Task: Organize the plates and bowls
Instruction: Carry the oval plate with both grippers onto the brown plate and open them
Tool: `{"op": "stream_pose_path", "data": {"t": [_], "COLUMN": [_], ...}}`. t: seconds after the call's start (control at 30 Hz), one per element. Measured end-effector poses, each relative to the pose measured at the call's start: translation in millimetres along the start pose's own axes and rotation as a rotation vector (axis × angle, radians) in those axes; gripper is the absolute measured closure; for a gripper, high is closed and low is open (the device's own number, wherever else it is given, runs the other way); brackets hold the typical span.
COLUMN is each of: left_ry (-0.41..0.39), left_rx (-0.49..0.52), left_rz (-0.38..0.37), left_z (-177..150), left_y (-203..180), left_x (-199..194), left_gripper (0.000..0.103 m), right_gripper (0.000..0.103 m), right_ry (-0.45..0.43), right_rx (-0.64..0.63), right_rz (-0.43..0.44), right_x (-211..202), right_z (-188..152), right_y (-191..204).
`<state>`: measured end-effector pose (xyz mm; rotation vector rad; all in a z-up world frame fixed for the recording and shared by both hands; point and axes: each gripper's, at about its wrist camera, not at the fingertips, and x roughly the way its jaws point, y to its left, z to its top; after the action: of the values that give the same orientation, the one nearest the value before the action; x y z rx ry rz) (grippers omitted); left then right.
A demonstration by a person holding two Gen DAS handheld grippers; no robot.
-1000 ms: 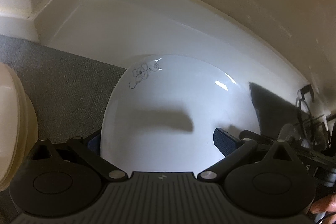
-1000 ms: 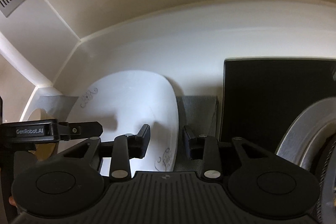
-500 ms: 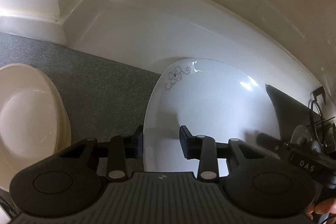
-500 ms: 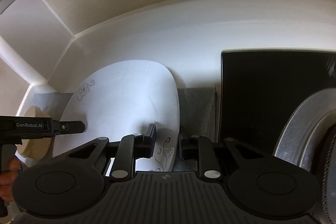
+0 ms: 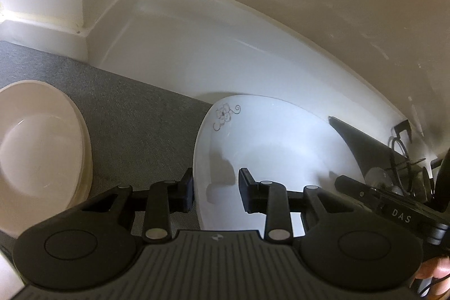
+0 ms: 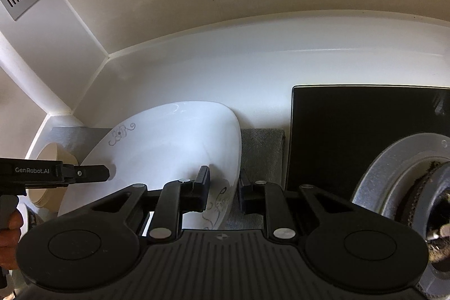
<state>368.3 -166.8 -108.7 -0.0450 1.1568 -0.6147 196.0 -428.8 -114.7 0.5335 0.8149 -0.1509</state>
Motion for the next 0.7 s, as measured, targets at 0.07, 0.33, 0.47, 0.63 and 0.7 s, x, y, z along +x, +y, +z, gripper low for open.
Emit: {"op": "stream_pose_path", "data": {"t": [0.07, 0.33, 0.47, 0.63, 0.7], "left_ry": [-0.001, -0.009, -0.015, -0.016, -0.016], "left_rx": [0.003, 0.013, 0.017, 0.029, 0.037], "left_rz": [-0.004, -0.019, -0.026, -0.032, -0.035], "left_z": [-3, -11, -17, -32, -39], "left_y": [-3, 4, 8, 9, 10], "left_x": [2, -8, -19, -25, -30], "left_gripper": [0.068, 0.067, 0.067, 0.067, 0.068], "right_gripper": [0.082, 0.082, 0.082, 0.082, 0.082], "right_ry": [-0.004, -0.019, -0.022, -0.025, -0.028], "right_rx": [0.002, -0.002, 0.008, 0.011, 0.014], "right_rz": [0.000, -0.004, -0.008, -0.012, -0.013], "right_x": [-5, -26, -36, -53, -60], "right_z": [-1, -10, -20, -38, -46], "right_y": [0, 8, 12, 21, 25]}}
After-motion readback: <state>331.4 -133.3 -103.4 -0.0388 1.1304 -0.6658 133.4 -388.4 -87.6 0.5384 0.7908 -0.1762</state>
